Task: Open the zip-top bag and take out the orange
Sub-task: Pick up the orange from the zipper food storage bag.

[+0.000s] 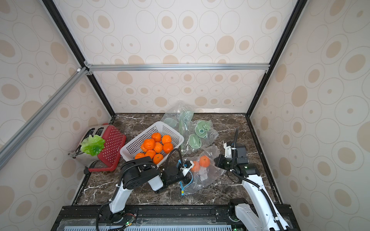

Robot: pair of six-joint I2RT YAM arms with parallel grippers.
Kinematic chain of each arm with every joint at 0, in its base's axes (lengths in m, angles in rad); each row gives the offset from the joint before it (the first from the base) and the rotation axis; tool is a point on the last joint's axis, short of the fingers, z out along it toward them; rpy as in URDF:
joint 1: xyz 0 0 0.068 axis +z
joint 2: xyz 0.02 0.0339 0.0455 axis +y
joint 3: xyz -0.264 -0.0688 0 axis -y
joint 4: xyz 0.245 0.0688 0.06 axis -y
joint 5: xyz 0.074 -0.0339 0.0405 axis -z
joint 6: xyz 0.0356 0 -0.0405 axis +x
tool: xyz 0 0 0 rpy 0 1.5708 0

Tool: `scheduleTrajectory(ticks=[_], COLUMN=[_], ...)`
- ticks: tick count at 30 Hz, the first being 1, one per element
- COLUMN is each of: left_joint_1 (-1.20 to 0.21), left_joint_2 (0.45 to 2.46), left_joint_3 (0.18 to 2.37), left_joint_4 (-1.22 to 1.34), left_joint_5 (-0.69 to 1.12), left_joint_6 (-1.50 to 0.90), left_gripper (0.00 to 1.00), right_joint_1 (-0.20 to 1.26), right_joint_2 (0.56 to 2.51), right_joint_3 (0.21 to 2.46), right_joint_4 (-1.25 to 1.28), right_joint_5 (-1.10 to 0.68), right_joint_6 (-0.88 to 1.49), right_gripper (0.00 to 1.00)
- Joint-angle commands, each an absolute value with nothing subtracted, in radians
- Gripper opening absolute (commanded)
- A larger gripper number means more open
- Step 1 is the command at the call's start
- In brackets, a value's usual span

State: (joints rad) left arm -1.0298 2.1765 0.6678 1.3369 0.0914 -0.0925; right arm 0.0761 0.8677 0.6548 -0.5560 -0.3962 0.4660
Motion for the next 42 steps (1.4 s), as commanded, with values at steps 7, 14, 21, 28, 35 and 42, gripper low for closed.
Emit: scheduleTrajectory(ticks=[7,14,21,28,35,42], left_joint_1=[-1.040,-1.040,-1.040,-1.040,-1.041,-1.040], left_joint_2=[2.217,2.166,1.964,1.651,1.490,1.278], left_joint_3=[0.721,0.674,0.577,0.532,0.569,0.606], left_joint_4=[1.404,1.380,1.154,0.595,0.144,-0.129], left_joint_5=[0.032,0.021,0.002,-0.042,-0.062,-0.114], left_joint_6=[-0.088,-0.109,-0.158,-0.245,-0.242,-0.271], left_gripper=[0.87,0.50,0.40,0.40,0.38,0.39], right_joint_1=[0.072,0.071,0.070,0.068,0.066,0.065], right_joint_2=[0.875,0.875,0.851,0.865,0.896,0.911], right_joint_3=[0.641,0.635,0.636,0.640,0.643,0.626], right_joint_4=[-0.577,-0.579,-0.578,-0.566,-0.542,-0.522], right_joint_5=[-0.378,-0.337,-0.258,-0.186,-0.189,-0.186], right_joint_6=[0.451,0.457,0.466,0.464,0.458,0.457], right_gripper=[0.00,0.00,0.00,0.00,0.00,0.00])
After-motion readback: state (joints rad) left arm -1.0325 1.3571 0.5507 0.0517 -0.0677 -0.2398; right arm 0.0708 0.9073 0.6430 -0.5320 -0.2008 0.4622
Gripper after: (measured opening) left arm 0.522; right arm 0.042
